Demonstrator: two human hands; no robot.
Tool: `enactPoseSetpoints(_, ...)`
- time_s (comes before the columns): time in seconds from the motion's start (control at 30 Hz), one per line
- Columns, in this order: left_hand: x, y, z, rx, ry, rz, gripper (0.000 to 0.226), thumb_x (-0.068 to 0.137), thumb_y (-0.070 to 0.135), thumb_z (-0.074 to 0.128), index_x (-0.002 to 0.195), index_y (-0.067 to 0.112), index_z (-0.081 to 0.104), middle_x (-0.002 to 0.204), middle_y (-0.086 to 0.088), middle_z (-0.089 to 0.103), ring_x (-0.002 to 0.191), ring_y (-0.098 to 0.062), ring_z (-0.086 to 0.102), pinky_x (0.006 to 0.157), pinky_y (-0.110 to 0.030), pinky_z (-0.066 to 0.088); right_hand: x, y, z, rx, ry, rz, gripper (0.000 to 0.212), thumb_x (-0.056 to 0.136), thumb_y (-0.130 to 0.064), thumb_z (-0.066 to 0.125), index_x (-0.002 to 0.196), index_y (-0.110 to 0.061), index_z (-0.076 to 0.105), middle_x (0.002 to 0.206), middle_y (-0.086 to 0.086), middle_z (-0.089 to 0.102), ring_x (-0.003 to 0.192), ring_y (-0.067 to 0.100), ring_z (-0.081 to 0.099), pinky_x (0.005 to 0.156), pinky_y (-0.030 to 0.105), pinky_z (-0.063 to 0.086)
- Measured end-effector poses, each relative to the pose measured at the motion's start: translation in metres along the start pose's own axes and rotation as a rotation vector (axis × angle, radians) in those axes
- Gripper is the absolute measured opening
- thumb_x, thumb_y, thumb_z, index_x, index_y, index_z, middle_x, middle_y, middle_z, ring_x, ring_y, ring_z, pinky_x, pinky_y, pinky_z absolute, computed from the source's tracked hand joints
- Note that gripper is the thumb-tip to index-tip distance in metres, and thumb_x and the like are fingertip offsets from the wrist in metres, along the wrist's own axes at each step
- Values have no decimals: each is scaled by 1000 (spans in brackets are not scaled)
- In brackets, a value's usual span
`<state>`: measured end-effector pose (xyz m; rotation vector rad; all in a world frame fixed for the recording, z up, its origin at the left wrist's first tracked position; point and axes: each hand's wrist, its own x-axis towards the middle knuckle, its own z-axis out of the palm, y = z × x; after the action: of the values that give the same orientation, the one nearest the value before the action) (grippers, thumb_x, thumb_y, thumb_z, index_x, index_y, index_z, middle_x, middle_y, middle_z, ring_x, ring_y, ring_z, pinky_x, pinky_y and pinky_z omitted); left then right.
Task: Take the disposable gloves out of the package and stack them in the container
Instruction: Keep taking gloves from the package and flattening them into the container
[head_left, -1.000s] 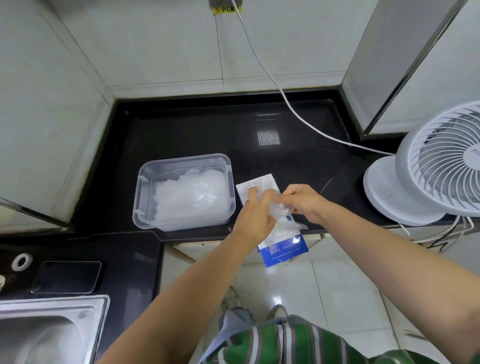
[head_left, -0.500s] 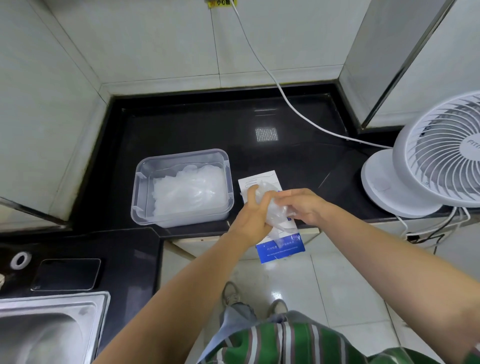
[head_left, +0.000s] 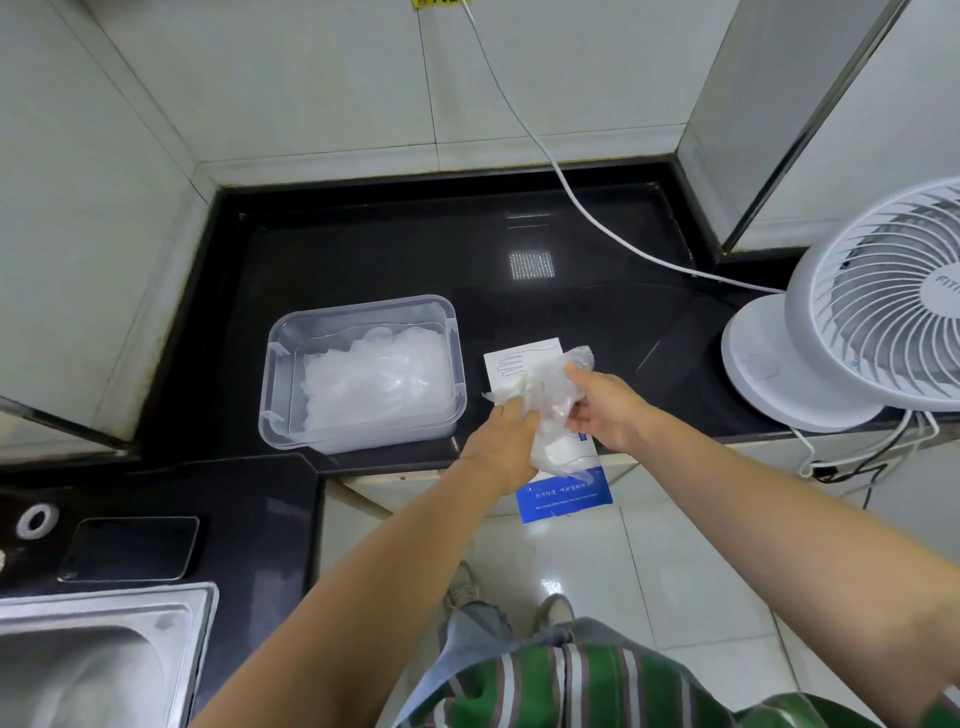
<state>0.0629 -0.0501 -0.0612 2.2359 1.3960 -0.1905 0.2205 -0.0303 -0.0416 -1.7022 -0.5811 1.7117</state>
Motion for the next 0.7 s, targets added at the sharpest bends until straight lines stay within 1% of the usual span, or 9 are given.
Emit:
enactPoseSetpoints(0.17, 4, 2, 1, 124, -90, -2, 63, 94, 25, 58, 148, 15, 28, 155, -9, 15, 138, -26, 26, 103, -35, 40, -6, -13, -3, 52, 143, -124, 17, 99, -29, 52, 108, -18, 62, 106, 9, 70, 94, 23, 68, 78, 35, 57)
enactPoseSetpoints(0.3, 7, 2, 0, 129, -119, 8, 64, 92, 25, 60, 146, 14, 30, 154, -8, 15, 138, -26, 24, 100, -36, 42, -9, -32, -4, 143, 161, -225, 31, 99, -32, 50, 118, -11, 63, 83, 5, 69, 71, 14, 66, 63, 27, 55)
enactPoseSetpoints(0.33, 8, 1, 0, 83, -139, 6, 64, 90, 26, 61, 146, 15, 31, 153, -8, 17, 136, -26, 26, 99, -36, 42, -9, -37, -3, 140, 141, -247, 34, 100, -32, 48, 120, -9, 63, 79, 4, 69, 69, 13, 65, 64, 27, 53)
enactPoseSetpoints(0.43, 13, -5, -8, -241, -155, -57, 67, 80, 32, 68, 139, 21, 40, 143, -5, 35, 127, -25, 40, 100, -40, 46, -11, -47, 4, 120, 50, -319, 38, 103, -31, 39, 120, -8, 64, 85, 5, 75, 80, 17, 64, 78, 32, 51)
enactPoseSetpoints(0.47, 12, -6, -15, -370, -135, -88, 70, 76, 36, 72, 138, 24, 41, 143, -3, 35, 127, -24, 43, 101, -43, 46, -11, -49, 6, 112, 24, -328, 39, 104, -30, 37, 120, -9, 65, 88, 6, 76, 82, 18, 64, 79, 32, 51)
enactPoseSetpoints(0.5, 11, -8, -23, -472, -111, -102, 73, 76, 40, 72, 140, 27, 40, 147, 1, 29, 131, -24, 39, 105, -46, 43, -12, -50, 8, 116, -1, -326, 39, 104, -30, 37, 120, -9, 65, 90, 7, 76, 82, 18, 64, 77, 31, 51)
enactPoseSetpoints(0.57, 9, -10, -41, -618, -86, -79, 62, 86, 46, 63, 142, 31, 39, 152, 6, 19, 139, -22, 28, 113, -46, 33, -12, -51, 12, 122, -31, -321, 37, 103, -30, 39, 116, -11, 68, 91, 8, 75, 78, 15, 68, 70, 27, 54)
enactPoseSetpoints(0.63, 5, -11, -61, -864, -27, -105, 53, 89, 57, 52, 136, 34, 45, 147, 8, 28, 135, -19, 34, 111, -43, 34, -14, -53, 19, 93, -10, -307, 32, 102, -29, 43, 103, -11, 70, 83, 7, 72, 64, 13, 65, 60, 24, 52)
enactPoseSetpoints(0.7, 3, -10, -81, -1056, 90, -177, 56, 89, 68, 40, 131, 33, 51, 141, 7, 42, 124, -14, 45, 108, -42, 38, -10, -51, 22, -74, 43, -338, 26, 102, -28, 48, 98, -11, 68, 77, 6, 65, 64, 14, 60, 61, 25, 50)
